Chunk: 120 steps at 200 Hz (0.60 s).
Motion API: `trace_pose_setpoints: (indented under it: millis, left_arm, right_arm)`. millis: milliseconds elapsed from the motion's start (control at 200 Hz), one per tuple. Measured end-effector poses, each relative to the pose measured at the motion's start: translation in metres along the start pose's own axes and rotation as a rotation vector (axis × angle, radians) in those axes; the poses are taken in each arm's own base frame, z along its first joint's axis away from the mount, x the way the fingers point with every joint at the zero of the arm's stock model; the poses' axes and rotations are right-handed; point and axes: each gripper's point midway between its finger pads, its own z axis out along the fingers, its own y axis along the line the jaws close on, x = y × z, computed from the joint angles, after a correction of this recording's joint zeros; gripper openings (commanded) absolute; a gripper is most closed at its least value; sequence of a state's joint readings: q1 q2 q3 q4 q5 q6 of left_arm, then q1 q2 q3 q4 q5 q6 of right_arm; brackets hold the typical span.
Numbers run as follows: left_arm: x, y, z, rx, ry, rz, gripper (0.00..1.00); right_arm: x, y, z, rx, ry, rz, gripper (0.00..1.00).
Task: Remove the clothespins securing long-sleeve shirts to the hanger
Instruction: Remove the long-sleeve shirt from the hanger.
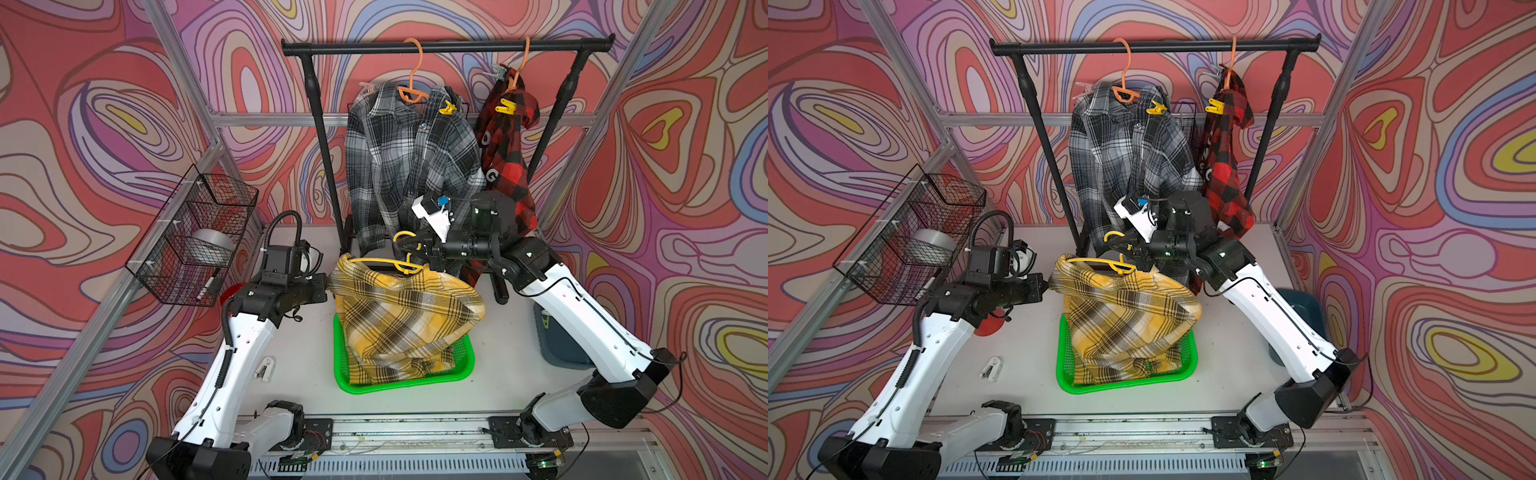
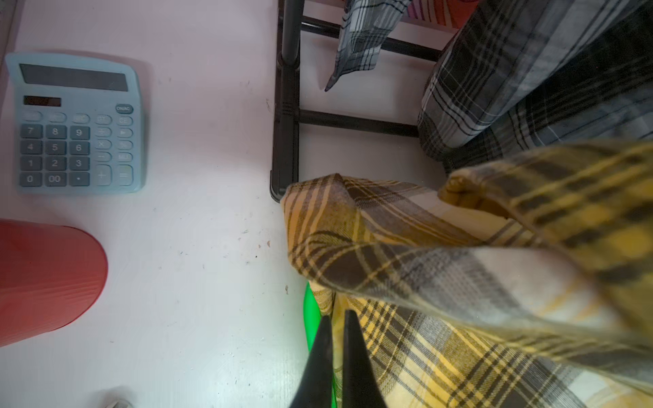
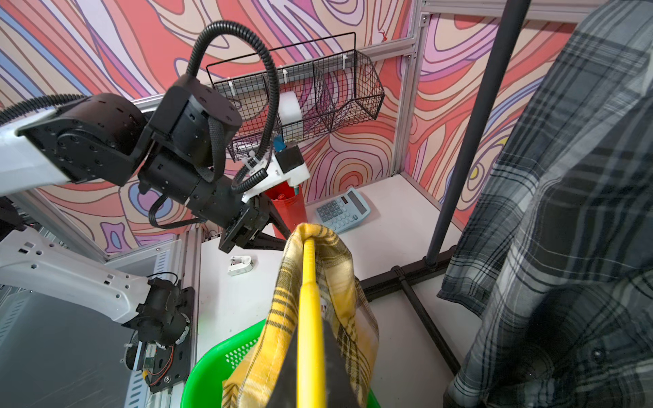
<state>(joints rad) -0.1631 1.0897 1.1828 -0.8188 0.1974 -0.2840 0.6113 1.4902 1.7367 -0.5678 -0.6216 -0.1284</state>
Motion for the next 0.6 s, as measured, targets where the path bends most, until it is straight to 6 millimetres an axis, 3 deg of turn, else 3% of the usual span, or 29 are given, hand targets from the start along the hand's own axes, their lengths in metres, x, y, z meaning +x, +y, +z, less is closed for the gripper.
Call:
trace_pose_setpoints:
  millis: [50, 160, 361, 601]
  left_arm:
    - [-0.001, -0.006, -0.004, 0.035, -0.020, -0.001, 0.57]
    - [-0.012, -0.021, -0.020, 0.113, -0.085, 0.002, 0.68]
    - [-0.040, -0.051, -0.048, 0.240, -0.166, -0.010, 0.69]
    - [-0.038, -0.053, -0.025, 0.267, -0.090, -0.081, 0.65]
  right_arm:
    - [0.001, 0.000, 0.000, 0.000, 0.002, 0.004, 0.00]
    - [0.002, -0.001, 0.002, 0.000, 0.006, 0.012, 0.00]
    - [0.011, -0.007, 0.011, -0.003, 0.028, 0.030, 0.00]
    - [0.023, -0.006, 0.026, -0.016, 0.070, 0.039, 0.00]
